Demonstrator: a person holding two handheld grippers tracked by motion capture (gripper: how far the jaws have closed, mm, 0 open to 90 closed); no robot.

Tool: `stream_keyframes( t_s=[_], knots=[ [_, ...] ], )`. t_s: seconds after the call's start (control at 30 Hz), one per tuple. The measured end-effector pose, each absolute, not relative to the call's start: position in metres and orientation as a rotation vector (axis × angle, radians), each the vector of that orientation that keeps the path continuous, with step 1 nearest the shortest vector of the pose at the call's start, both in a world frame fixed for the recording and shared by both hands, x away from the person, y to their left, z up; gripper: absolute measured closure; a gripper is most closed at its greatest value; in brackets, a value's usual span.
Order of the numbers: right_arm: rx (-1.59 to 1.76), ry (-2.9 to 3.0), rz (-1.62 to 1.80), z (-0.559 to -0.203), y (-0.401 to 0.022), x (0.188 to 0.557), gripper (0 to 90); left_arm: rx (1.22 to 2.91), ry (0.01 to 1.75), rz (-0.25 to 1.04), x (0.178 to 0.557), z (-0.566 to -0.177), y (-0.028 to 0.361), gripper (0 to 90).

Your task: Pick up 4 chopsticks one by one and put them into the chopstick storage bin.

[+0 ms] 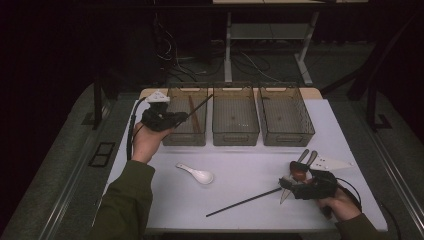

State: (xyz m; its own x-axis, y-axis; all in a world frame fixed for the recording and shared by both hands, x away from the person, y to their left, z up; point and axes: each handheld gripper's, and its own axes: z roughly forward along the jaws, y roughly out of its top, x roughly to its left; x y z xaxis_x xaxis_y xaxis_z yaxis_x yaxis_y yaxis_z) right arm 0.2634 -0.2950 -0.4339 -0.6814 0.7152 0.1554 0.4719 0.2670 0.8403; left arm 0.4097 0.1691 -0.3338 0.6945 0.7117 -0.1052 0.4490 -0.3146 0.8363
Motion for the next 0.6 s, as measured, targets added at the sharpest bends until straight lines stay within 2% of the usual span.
stream_keyframes(
  t_s=[0.6],
  knots=[
    [1.114,2.272,1.366,-0.435,-0.296,0.264,14.3,1.942,1.026,0.441,0.465,-0.341,0.168,85.1]
  ],
)
